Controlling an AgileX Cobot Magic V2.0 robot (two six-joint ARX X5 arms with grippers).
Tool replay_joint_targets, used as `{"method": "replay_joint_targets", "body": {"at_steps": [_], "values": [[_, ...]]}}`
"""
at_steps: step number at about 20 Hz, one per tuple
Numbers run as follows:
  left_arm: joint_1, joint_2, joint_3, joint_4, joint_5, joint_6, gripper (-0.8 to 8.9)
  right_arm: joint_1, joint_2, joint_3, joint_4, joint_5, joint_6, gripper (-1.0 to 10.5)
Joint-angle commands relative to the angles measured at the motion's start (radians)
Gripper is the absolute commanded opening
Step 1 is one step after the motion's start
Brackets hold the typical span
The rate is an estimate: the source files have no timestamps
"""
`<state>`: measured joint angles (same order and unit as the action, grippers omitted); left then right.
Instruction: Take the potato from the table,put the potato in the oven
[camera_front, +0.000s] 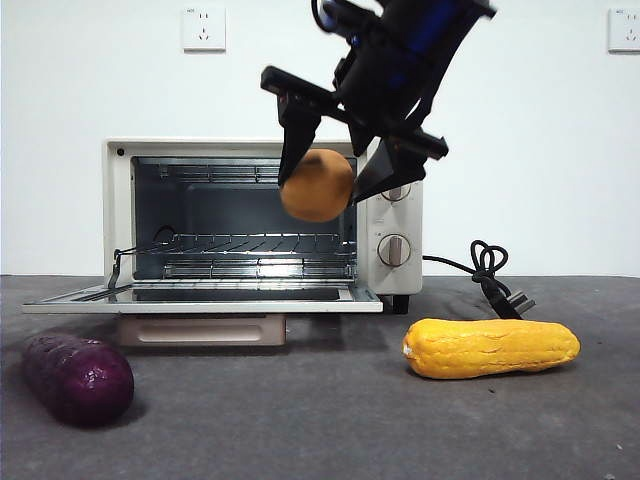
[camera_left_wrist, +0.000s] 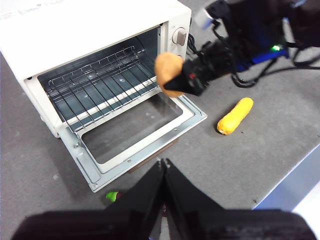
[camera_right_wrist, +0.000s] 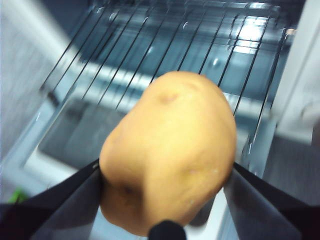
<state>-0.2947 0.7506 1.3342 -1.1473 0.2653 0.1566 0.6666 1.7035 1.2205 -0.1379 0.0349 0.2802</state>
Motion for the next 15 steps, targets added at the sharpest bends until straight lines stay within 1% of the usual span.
{"method": "replay_joint_targets", "body": {"at_steps": [1,4,6,10,13,14,15], "values": [[0.001,-0.003,-0.004,0.0,0.001,0.001,-0.08,-0.021,0.068,0.062,0.018,-0.011,0.008,-0.2],[0.001,-0.003,-0.004,-0.001,0.001,0.0,-0.08,-0.031,0.16,0.149,0.021,-0.035,0.026,-0.2],[0.001,-0.003,-0.004,-0.006,0.001,0.0,-0.08,-0.031,0.219,0.199,0.053,-0.031,0.026,-0.2],[0.001,-0.003,-0.004,-0.044,0.001,0.001,-0.08,-0.032,0.302,0.259,0.11,-0.027,0.067,-0.2],[0.001,-0.003,-0.004,-0.051,0.0,0.001,-0.08,-0.032,0.323,0.26,0.117,0.024,0.061,-0.2],[0.001,-0.003,-0.004,-0.051,0.001,0.001,-0.08,-0.032,0.324,0.26,0.117,0.024,0.061,0.2],[0.001,-0.003,-0.004,-0.051,0.0,0.001,-0.08,-0.032,0.324,0.26,0.117,0.024,0.061,1.3]]}}
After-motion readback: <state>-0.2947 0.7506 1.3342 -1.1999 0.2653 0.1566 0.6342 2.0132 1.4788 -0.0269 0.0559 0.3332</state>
